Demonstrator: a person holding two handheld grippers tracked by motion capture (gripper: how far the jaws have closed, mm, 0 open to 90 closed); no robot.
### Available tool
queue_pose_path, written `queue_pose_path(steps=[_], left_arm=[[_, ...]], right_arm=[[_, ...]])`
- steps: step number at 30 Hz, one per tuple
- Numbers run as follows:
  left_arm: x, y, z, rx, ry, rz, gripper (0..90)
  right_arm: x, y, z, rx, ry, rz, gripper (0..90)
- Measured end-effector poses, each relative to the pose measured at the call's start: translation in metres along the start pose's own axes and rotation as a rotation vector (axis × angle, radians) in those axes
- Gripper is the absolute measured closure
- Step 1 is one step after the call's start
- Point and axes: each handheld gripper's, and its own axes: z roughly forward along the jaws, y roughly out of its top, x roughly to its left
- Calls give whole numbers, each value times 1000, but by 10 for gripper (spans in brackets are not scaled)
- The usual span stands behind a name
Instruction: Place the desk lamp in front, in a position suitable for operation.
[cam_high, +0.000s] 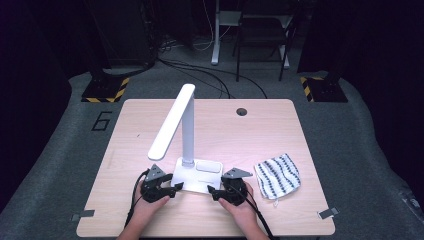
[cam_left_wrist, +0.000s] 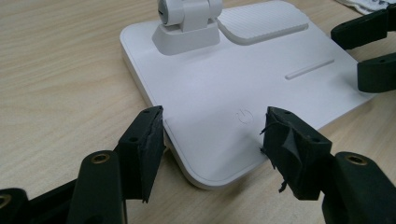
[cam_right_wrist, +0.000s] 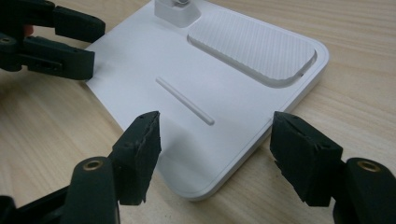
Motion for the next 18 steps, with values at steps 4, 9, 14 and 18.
queue_pose_path(steps=[4, 9, 14, 18], left_arm=[[-3, -1, 0, 1, -2, -23, 389], [-6, -2, 0, -1, 3, -55, 392], [-10, -4, -2, -10, 6, -91, 395], [-13, -7, -5, -6, 2, -96, 397]], right_arm=[[-5, 1, 1, -3, -3, 13, 333], [-6, 2, 1, 0, -4, 30, 352], [-9, 2, 0, 8, 7, 43, 370], [-10, 3, 1, 15, 0, 31, 372]])
